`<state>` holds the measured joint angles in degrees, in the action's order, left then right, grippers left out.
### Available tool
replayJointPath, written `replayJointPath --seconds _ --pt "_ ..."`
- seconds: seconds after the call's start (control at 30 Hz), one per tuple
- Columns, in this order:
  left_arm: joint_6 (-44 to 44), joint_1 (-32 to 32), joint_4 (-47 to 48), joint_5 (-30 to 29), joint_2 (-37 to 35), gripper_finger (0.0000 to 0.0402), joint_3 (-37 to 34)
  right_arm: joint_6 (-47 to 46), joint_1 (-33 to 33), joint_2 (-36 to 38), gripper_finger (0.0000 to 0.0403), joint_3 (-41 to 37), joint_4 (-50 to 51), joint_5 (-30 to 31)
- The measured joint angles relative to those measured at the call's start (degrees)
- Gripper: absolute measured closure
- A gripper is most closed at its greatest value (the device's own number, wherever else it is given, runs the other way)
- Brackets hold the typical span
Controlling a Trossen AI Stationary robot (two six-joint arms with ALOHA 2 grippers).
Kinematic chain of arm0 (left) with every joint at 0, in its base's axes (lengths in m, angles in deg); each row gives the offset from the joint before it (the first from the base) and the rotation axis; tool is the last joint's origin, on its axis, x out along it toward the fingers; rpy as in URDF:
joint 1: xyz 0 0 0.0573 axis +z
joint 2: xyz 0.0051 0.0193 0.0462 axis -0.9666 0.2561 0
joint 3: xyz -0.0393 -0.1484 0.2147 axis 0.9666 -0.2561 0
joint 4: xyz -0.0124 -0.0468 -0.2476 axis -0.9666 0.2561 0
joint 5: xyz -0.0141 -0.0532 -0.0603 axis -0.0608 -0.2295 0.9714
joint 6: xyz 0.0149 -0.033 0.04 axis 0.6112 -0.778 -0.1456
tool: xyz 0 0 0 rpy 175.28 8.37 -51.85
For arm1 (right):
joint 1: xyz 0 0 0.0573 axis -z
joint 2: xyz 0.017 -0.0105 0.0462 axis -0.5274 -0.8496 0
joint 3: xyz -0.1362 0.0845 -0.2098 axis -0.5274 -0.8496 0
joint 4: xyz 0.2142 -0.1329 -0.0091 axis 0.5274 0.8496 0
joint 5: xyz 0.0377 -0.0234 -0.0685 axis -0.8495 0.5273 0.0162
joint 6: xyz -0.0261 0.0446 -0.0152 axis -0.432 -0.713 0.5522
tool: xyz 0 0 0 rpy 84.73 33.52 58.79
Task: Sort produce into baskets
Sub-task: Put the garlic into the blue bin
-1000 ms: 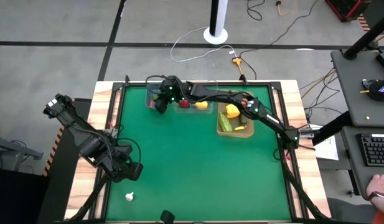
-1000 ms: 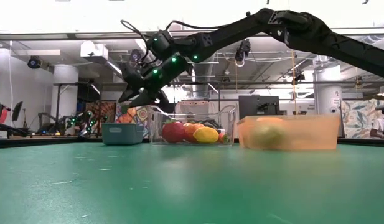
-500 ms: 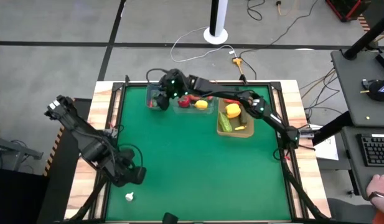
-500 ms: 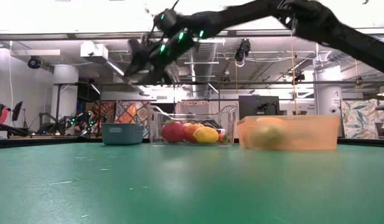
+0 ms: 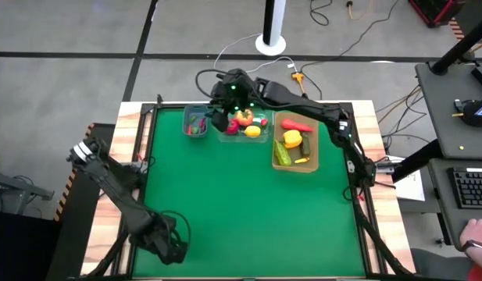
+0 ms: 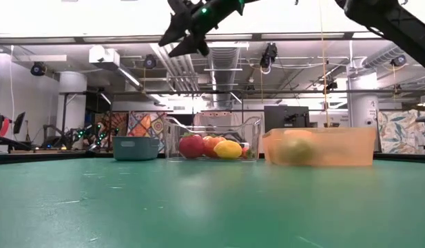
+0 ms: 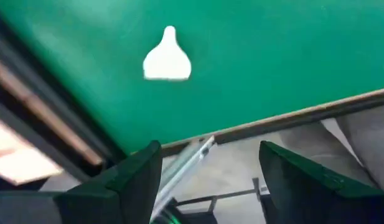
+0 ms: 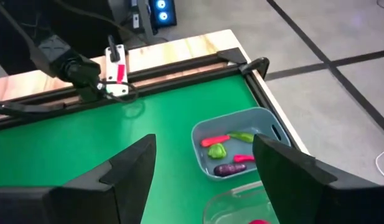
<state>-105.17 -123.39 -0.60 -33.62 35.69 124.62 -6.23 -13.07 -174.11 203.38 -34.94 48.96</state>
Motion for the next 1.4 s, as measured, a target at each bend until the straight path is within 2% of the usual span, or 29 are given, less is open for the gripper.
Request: replayJointPath --seconds 0.13,0.33,0.5,0.73,0.9,1.0,1.27,1.4 --pt "1.3 0.1 -7.9 0.6 1.4 0.0156 -6.7 0.0 -0.1 1.4 0.0141 0.0 1.9 0.0" --pt "1.2 0.1 -8.2 1.1 2.2 0.0169 -12.2 0.3 -0.3 3.0 0.0133 0.0 8.3 0.0" --pt "3.0 0.1 -9.0 0.1 1.8 0.017 -13.7 0.1 -0.5 3.6 0.0131 0.0 11.9 0.0" --pt "2.8 -0.3 -15.1 0.3 1.8 0.017 -14.6 -0.1 -0.5 4.3 0.014 0.0 14.9 0.0" --pt "2.7 -0.3 -15.1 0.2 1.8 0.0173 -15.8 0.6 -0.5 4.4 0.0141 0.0 15.1 0.0" --pt "2.8 -0.3 -15.1 0.1 1.8 0.0197 -16.0 0.6 -0.5 4.4 0.0138 0.0 15.2 0.0" --pt "3.3 -0.3 -15.3 0.0 1.8 0.0304 -15.6 1.0 -0.5 4.5 0.0141 0.0 15.9 0.0" --pt "4.2 -0.3 -15.3 -0.5 0.6 0.0321 -14.1 1.4 -0.5 4.7 0.0146 0.0 17.6 0.0"
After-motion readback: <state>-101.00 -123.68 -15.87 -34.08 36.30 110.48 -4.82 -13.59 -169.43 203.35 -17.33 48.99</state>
